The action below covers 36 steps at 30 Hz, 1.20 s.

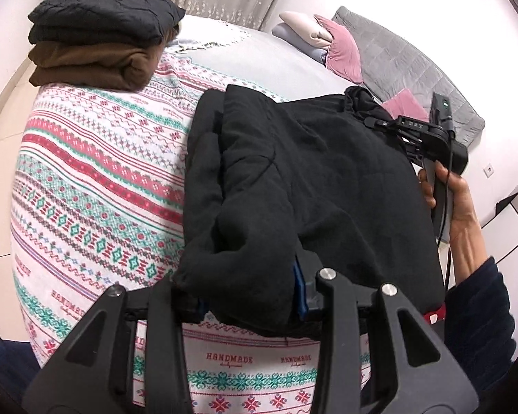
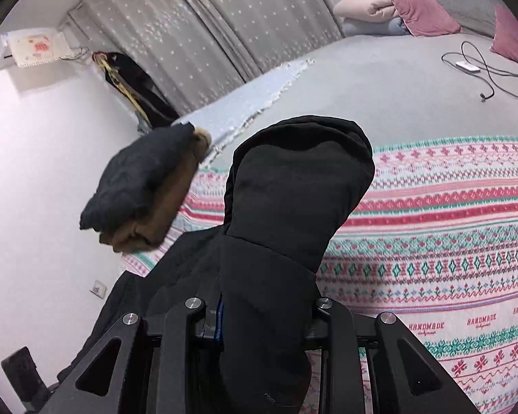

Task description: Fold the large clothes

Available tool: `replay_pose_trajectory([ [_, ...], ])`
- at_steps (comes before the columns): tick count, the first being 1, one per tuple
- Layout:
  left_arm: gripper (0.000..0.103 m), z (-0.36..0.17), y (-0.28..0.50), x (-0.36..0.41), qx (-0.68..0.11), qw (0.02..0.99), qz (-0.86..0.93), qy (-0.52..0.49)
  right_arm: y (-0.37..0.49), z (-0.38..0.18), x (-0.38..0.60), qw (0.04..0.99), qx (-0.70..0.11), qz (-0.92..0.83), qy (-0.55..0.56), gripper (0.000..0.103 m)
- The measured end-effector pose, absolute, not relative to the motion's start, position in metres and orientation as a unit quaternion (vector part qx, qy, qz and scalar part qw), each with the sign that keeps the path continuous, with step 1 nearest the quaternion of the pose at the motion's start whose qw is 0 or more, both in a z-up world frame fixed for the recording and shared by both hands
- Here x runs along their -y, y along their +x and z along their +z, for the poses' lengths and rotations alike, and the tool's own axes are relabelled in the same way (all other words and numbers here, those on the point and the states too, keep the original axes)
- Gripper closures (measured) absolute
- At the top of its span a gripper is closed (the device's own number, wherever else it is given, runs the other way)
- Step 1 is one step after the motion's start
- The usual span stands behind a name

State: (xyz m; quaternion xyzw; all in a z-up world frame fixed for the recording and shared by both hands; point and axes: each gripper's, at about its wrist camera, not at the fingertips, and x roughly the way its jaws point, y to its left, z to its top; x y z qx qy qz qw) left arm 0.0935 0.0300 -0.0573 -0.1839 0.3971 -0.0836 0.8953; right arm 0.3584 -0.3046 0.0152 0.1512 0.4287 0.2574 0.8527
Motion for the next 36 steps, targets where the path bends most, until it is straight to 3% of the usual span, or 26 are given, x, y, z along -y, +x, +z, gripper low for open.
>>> replay_pose_trajectory([
  [7,0.064,-0.06,0.091,-0.024,-0.399,0.896,-0.092,-0.17,0.371,-0.019,0.308,0.837,-0.467,0.239,0.156,0.074],
  [20,0.064,-0.071,0.096,-0.033,-0.41,0.891,-0.093,-0.17,0.355,-0.027,0.323,0.832,-0.477,0.227,0.168,0.074],
  [36,0.059,-0.079,0.088,-0.019,-0.406,0.899,-0.086,-0.137,0.37,-0.066,0.324,0.815,-0.519,0.195,0.168,0.063],
])
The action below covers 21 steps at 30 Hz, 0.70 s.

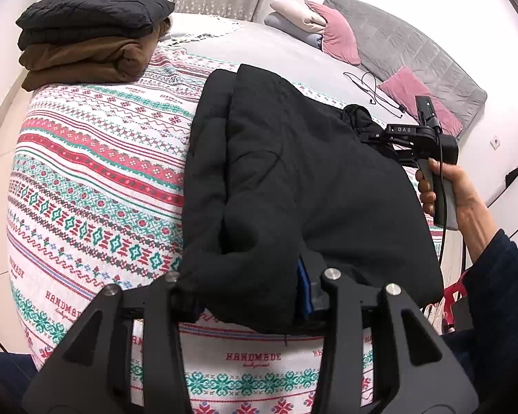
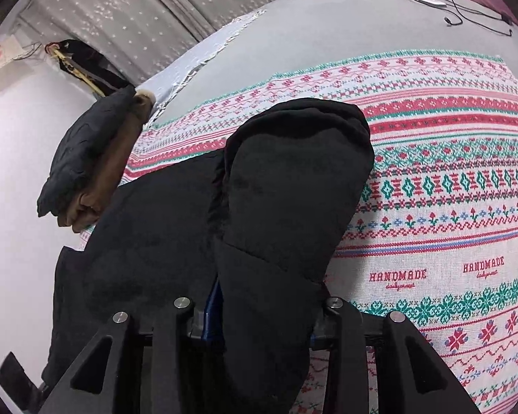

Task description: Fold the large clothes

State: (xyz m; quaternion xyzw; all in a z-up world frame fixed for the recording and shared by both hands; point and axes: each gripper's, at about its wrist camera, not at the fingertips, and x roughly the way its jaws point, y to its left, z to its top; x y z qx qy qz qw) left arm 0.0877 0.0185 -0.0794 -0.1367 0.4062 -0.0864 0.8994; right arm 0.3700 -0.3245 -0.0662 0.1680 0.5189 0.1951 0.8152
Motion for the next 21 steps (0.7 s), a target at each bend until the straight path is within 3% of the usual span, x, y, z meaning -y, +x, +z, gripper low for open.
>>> replay_pose_trajectory([
  [1,0.057,-0.079,0.087,-0.018,-0.407,0.899,-0.089,-0.137,0.37,-0.068,0.325,0.815,-0.52,0.192,0.171,0.062],
  [5,0.05,-0.081,0.088,-0.03,-0.423,0.883,-0.11,-0.169,0.368,-0.068,0.336,0.82,-0.52,0.168,0.171,0.036],
  [7,0.05,-0.08,0.088,-0.037,-0.432,0.875,-0.12,-0.184,0.365,-0.062,0.341,0.827,-0.513,0.156,0.169,0.032],
  [13,0.05,-0.071,0.076,-0.06,-0.451,0.856,-0.14,-0.208,0.344,-0.032,0.352,0.852,-0.488,0.121,0.144,0.032],
  [15,0.05,-0.067,0.072,-0.066,-0.456,0.85,-0.145,-0.22,0.334,-0.019,0.351,0.856,-0.481,0.129,0.14,0.039],
  [17,0.051,-0.054,0.064,-0.077,-0.447,0.857,-0.134,-0.219,0.32,-0.004,0.345,0.858,-0.474,0.147,0.129,0.057],
  [21,0.051,-0.023,0.065,-0.081,-0.403,0.89,-0.108,-0.184,0.279,0.024,0.317,0.866,-0.46,0.169,0.099,0.061],
])
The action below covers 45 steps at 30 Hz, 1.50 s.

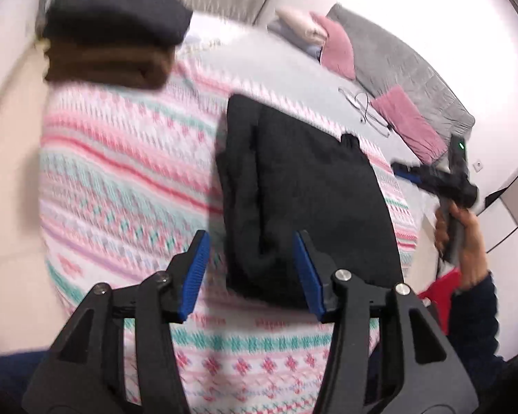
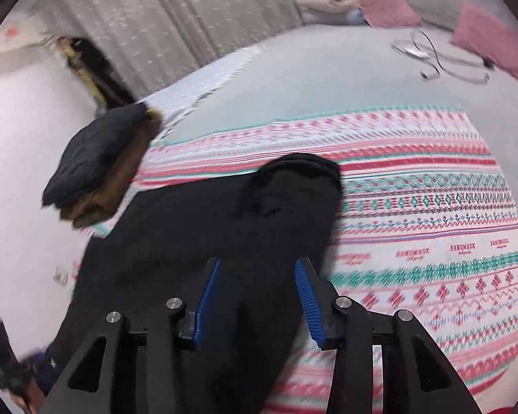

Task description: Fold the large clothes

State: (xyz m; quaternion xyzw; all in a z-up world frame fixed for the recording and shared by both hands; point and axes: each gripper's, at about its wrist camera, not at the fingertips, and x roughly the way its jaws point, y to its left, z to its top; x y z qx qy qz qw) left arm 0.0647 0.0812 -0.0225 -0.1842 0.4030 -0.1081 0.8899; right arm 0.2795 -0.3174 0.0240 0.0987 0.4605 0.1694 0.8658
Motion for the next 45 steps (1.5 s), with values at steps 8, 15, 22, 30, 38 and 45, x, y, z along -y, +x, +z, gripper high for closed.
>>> replay_pose_trajectory([
  [8,0.054,-0.003,0.118,-0.008,-0.407,0.897,-0.151,-0.08,0.196,0.013,0.238,0.864,-0.482,0.146,0.018,0.069],
  [15,0.063,-0.062,0.138,-0.003,-0.443,0.892,-0.082,-0.034,0.156,-0.009,0.213,0.878,-0.467,0.105,-0.023,0.069],
  [22,0.063,-0.078,0.132,0.015,-0.431,0.9,-0.06,0.009,0.148,-0.032,0.194,0.886,-0.452,0.07,-0.073,0.069],
  [30,0.063,-0.081,0.127,0.017,-0.424,0.904,-0.055,0.005,0.153,-0.045,0.2,0.888,-0.449,0.075,-0.062,0.069],
  [38,0.063,-0.088,0.127,0.016,-0.421,0.906,-0.053,0.002,0.149,-0.051,0.199,0.892,-0.444,0.063,-0.056,0.069],
  [45,0.063,-0.088,0.124,0.015,-0.416,0.908,-0.05,-0.003,0.145,-0.05,0.198,0.898,-0.436,0.043,-0.038,0.069],
])
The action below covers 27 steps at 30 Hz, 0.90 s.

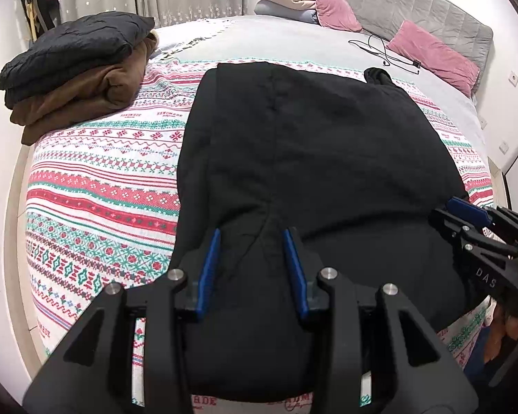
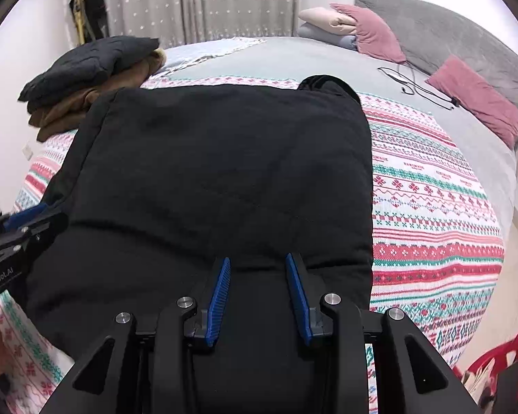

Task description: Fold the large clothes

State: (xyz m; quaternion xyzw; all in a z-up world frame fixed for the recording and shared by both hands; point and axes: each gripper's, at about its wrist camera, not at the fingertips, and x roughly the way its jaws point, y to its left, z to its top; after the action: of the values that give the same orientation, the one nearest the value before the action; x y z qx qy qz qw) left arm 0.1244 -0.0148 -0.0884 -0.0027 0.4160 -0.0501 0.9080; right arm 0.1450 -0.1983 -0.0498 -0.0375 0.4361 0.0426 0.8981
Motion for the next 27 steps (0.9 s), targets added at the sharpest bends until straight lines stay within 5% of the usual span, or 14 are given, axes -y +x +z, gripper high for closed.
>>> replay_pose_trajectory([
  [17,0.059,-0.079,0.119,0.02,-0.402,0.915,-0.03,0.011,0.131,-0.04,0.201,0.915,-0.404,0.007,0.003,0.067],
  [19,0.057,-0.076,0.114,0.019,-0.398,0.917,-0.031,0.006,0.124,-0.032,0.202,0.916,-0.402,0.011,0.008,0.063],
  [23,0.05,-0.059,0.098,0.018,-0.391,0.92,-0.025,-0.004,0.097,-0.018,0.202,0.925,-0.38,0.015,0.017,0.03],
  [27,0.032,-0.044,0.076,0.02,-0.379,0.925,-0.014,0.002,0.073,-0.013,0.198,0.926,-0.376,0.028,0.027,0.029],
])
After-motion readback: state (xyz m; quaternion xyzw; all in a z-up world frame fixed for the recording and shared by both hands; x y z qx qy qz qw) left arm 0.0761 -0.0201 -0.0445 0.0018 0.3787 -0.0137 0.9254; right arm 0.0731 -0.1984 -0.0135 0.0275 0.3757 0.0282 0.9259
